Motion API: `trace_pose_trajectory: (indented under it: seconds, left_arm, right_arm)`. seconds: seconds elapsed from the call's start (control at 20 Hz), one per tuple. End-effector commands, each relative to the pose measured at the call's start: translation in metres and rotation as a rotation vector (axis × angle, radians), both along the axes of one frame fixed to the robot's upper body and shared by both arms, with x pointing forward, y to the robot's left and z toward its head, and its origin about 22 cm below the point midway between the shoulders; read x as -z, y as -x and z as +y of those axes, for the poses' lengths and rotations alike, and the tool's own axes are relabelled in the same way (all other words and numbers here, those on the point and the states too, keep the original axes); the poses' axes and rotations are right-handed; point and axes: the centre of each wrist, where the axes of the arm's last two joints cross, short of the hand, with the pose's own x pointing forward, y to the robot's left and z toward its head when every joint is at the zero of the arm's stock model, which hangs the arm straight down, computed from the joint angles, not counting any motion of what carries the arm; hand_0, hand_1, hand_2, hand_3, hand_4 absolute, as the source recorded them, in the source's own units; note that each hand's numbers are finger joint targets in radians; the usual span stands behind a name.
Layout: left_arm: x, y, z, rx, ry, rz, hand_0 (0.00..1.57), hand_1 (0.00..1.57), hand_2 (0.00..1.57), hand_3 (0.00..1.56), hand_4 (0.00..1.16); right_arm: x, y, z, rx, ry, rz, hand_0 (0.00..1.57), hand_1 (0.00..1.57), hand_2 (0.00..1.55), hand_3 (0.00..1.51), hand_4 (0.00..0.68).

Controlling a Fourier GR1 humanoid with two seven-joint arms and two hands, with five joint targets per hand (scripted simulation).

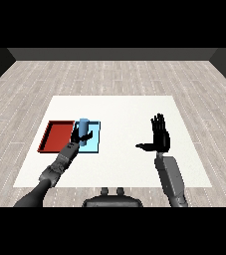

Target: Pick the blue can and put it in the blue box

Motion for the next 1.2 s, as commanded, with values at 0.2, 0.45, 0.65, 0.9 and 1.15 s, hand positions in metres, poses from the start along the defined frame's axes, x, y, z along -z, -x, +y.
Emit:
trace_pose_trajectory:
  seconds: [0.2,0.45,0.65,0.9,1.15]
  left_arm:
    - [0.015,0.013,0.018,-0.050,0.043,0.174,0.00,0.00,0.20,0.00,0.61]
    - [0.008,0.005,0.005,-0.129,-0.061,0.107,0.00,0.00,0.00,0.00,0.00]
    - [-0.008,-0.008,-0.003,-0.183,-0.045,0.027,0.00,0.00,0.00,0.00,0.00]
    - [-0.035,-0.023,-0.006,-0.123,0.090,-0.399,0.00,0.00,0.00,0.00,0.00]
    - [-0.073,-0.036,-0.022,0.273,0.275,-0.684,0.00,0.00,0.00,0.00,0.00]
  right_arm:
    - [0.000,0.002,-0.001,-0.007,-0.040,-0.012,0.00,0.00,0.00,0.00,0.000]
    - [-0.019,0.010,-0.011,-0.003,-0.007,-0.043,0.00,0.00,0.00,0.00,0.000]
    - [-0.020,0.008,-0.002,-0.028,-0.010,-0.047,0.00,0.00,0.00,0.00,0.000]
    - [-0.018,0.011,-0.015,-0.027,-0.016,-0.073,0.00,0.00,0.00,0.00,0.000]
    - [-0.003,0.012,-0.001,-0.064,0.044,-0.019,0.00,0.00,0.00,0.00,0.000]
